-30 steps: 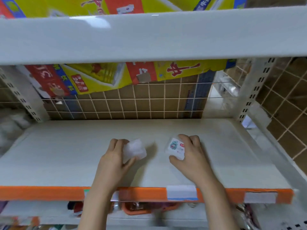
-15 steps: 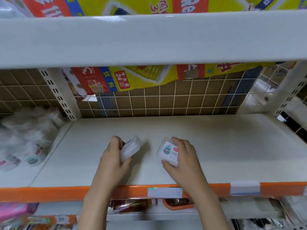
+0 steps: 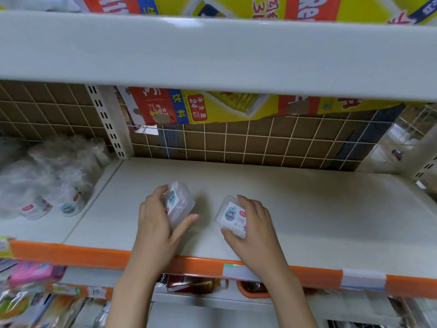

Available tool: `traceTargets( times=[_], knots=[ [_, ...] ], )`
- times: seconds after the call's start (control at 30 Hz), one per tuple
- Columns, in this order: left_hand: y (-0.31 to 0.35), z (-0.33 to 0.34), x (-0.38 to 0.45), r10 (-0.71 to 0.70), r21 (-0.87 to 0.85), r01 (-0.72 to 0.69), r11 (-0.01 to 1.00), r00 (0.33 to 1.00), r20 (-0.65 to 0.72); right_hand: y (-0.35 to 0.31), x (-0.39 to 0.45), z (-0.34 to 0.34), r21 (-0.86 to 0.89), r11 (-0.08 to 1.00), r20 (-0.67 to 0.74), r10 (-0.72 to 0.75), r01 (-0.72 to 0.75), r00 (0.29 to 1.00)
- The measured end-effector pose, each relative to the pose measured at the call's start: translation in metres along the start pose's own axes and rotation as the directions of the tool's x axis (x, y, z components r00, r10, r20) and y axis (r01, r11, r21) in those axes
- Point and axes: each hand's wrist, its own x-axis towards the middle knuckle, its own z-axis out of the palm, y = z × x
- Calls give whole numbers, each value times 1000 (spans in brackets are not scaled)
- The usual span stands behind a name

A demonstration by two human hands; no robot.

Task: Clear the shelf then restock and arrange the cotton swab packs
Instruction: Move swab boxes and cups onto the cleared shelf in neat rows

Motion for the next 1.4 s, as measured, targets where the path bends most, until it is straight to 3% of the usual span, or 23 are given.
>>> traceTargets(
  times=[0.3,0.57,0.7,0.97,1.2,1.4],
  knots=[
    [-33,-47,4,123,48,-120,992,990,-75,-36,22,25,-51,998,-59,-23,20,998],
    [-111,-144,45,248,107,-241,965,967,-60,-140,48,104,3,999,-93,-53,53,994],
    [-151,-198,60,195,36,-193,981,978,-77,-194,60,144,-5,998,-102,-64,64,993],
    [-211,-241,66,166,104,-155,982,981,-97,-249,72,186,-26,993,-95,-114,112,989],
    [-213,-250,75,68,54,-58,997,978,-199,-261,82,196,-10,981,-115,-193,193,974],
    [-219,-265,90,-27,128,68,989,956,-293,-273,99,202,9,973,-87,-228,230,970]
  ],
)
